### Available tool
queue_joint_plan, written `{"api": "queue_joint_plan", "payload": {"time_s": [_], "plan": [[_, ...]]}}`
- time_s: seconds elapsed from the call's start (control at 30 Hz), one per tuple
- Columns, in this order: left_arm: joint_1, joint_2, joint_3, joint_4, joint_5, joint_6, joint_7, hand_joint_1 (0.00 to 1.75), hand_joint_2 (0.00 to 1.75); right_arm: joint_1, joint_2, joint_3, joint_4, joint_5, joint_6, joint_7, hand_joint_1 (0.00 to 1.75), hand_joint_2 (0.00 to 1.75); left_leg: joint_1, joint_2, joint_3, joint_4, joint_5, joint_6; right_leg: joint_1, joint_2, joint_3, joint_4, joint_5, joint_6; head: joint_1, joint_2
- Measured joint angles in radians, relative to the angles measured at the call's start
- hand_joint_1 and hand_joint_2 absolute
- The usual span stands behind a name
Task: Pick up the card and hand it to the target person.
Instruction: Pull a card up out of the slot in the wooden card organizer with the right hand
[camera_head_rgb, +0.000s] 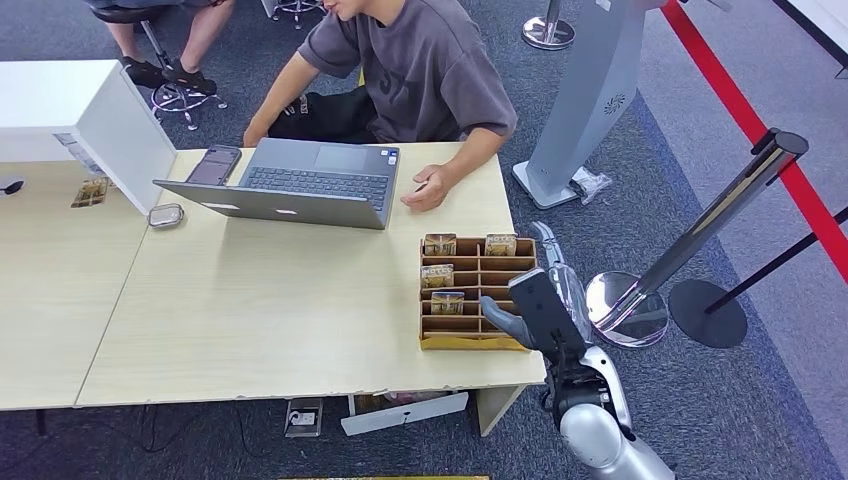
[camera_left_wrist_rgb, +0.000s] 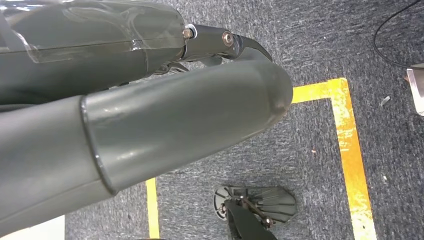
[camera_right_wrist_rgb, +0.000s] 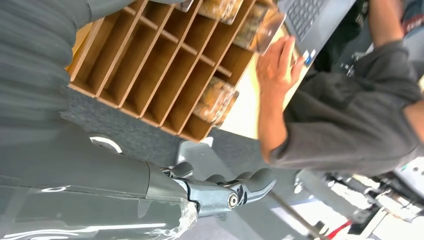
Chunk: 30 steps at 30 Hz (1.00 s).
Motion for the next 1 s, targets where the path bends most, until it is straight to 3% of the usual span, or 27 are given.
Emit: {"api": "queue_joint_plan", "payload": {"time_s": [0.33, 0.53, 0.73, 1.0], "plan": [[-0.010, 0.005, -0.009, 0.001, -0.009, -0.006, 0.006, 0.00, 0.00, -0.075, 0.025, 0.069, 0.114, 0.078, 0.071, 0.042, 0.10, 1.75, 0.000, 0.001, 0.001, -0.001, 0.001, 0.000, 0.000, 0.001, 0.001, -0.001, 0.001, 0.000, 0.000, 0.000], [-0.016, 0.008, -0.022, 0.001, -0.024, -0.014, 0.022, 0.00, 0.00, -0.134, 0.025, 0.122, 0.155, 0.256, 0.127, 0.088, 0.12, 1.75, 0.000, 0.002, 0.001, -0.001, 0.000, 0.000, 0.000, 0.002, 0.001, -0.001, 0.001, 0.000, 0.000, 0.000], [-0.024, 0.012, -0.024, 0.000, -0.029, -0.018, 0.025, 0.00, 0.00, -0.168, 0.035, 0.124, 0.206, 0.272, 0.166, 0.099, 0.30, 1.75, 0.000, 0.001, 0.001, -0.001, 0.000, 0.000, 0.000, 0.001, 0.001, -0.001, 0.001, 0.000, 0.000, 0.000], [-0.027, 0.010, -0.011, 0.003, -0.023, -0.025, 0.016, 0.00, 0.00, -0.204, 0.034, 0.135, 0.257, 0.257, 0.246, 0.122, 0.34, 1.75, 0.000, 0.002, 0.001, -0.003, 0.002, 0.000, 0.000, 0.002, 0.001, -0.003, 0.002, 0.000, 0.000, 0.000]]}}
